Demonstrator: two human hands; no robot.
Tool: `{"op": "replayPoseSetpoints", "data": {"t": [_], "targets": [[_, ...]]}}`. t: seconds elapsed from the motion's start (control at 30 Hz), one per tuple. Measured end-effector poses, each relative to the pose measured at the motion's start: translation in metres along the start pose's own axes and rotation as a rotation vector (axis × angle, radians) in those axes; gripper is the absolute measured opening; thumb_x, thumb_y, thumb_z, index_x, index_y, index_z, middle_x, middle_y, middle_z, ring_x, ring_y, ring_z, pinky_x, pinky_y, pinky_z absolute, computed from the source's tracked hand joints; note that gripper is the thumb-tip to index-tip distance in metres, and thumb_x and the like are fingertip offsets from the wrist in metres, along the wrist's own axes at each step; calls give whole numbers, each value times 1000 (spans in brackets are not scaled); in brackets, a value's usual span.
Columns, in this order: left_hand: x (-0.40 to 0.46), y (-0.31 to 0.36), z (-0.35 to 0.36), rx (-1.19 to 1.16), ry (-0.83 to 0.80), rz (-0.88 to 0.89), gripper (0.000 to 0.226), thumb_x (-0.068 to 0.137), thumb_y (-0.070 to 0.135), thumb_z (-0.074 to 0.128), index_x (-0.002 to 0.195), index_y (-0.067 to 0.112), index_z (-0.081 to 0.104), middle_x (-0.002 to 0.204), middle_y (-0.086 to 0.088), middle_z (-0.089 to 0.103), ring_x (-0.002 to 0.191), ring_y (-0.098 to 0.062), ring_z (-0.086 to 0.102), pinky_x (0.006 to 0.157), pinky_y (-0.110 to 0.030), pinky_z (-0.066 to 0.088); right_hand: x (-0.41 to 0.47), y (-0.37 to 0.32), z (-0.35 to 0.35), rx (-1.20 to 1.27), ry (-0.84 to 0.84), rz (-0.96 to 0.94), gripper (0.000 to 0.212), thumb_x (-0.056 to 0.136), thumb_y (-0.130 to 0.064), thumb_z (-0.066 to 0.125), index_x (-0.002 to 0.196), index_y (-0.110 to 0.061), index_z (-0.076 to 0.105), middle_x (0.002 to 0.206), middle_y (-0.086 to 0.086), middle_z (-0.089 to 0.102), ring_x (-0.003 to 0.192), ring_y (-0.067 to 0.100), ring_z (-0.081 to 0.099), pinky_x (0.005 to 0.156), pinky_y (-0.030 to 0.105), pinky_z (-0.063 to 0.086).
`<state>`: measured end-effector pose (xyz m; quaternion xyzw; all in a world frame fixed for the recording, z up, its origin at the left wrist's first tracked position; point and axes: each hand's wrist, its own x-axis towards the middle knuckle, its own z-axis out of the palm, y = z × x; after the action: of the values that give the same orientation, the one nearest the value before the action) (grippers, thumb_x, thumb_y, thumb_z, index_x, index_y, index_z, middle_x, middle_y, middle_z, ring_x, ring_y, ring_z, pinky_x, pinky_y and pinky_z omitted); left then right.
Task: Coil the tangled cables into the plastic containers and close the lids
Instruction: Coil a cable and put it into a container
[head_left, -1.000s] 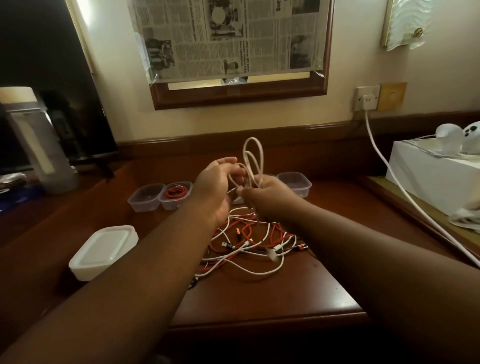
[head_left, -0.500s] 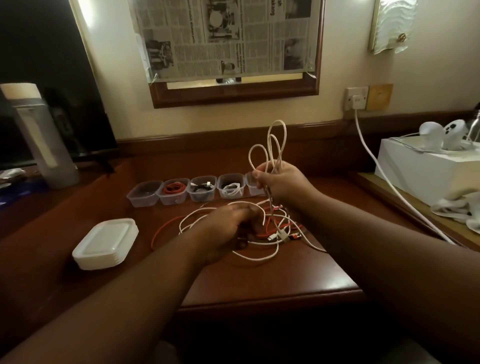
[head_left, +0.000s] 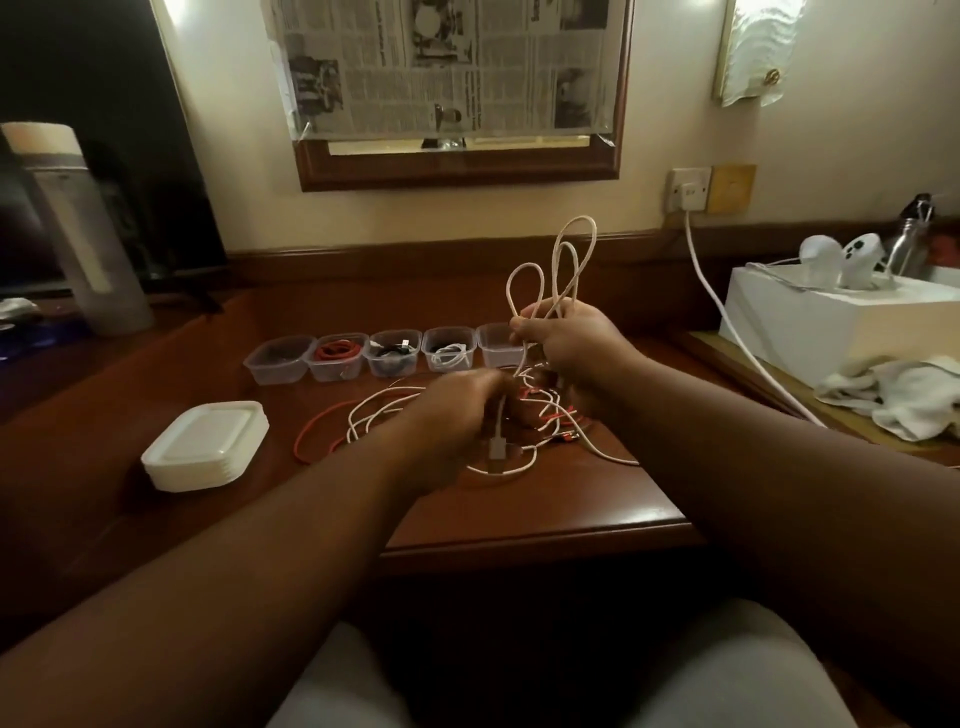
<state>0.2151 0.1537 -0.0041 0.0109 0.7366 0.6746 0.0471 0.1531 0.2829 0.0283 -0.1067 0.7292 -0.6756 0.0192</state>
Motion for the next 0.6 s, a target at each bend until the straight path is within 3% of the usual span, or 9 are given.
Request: {"op": "replayPoseSetpoints", "data": {"t": [0.07,0.13,0.2,0.27,0.33,0.4,0.47,0.53,0.6], "targets": [[-2,8,-7,-53,61,-36,25,104,24,36,90,13,53,59,1,48,54,-15,46,54,-29,38,2,-2,-6,-166,-23,17,6,95,-22,62,96,-17,62,97,8,68,76,15,61,60,27,48],[-4,15,-22,22,149,-11,24,102,21,37,81,17,49,53,5,34,46,-10,28,42,-22,21,1,-2,-16,-290,-168,73,21,94,-34,63,101,-14,64,101,9,70,75,16,59,60,27,44],[-6,20,-40,114,215,33,21,97,17,41,77,18,47,52,6,29,43,-10,21,40,-20,14,-5,0,-28,-431,-492,176,44,87,-53,64,107,-14,64,103,10,72,79,17,62,63,28,43],[-9,22,-56,170,265,74,19,93,14,44,75,18,48,51,6,28,42,-10,19,38,-20,13,-10,3,-37,-667,-798,285,60,75,-66,64,108,-16,62,113,11,72,96,21,66,79,35,45],[-11,25,-67,168,288,101,21,90,14,45,70,18,47,48,7,28,41,-10,18,41,-21,10,-12,6,-42,-905,-905,357,62,72,-67,62,110,-18,62,121,10,69,109,23,65,93,40,44],[-12,29,-72,152,288,122,21,89,14,46,68,18,46,47,7,28,42,-10,17,44,-24,9,-12,7,-44,-991,-830,361,68,72,-65,56,121,-18,59,123,6,67,112,23,64,102,46,44],[-11,32,-71,183,284,140,22,89,14,45,67,17,47,49,6,28,43,-11,18,45,-25,10,-10,4,-45,-958,-686,277,59,85,-56,57,129,-16,57,120,5,66,108,20,64,101,47,46],[-12,39,-67,225,269,158,24,91,13,44,67,15,48,51,4,29,43,-11,20,41,-24,14,-9,-2,-42,-887,-560,157,38,99,-28,54,133,-11,55,120,12,65,101,21,63,90,40,49],[-12,46,-61,227,252,180,27,92,12,43,65,15,47,52,2,27,42,-11,19,39,-23,15,-8,-5,-35,-768,-400,23,31,98,-9,50,128,-10,59,115,15,65,92,22,60,74,31,50]]}}
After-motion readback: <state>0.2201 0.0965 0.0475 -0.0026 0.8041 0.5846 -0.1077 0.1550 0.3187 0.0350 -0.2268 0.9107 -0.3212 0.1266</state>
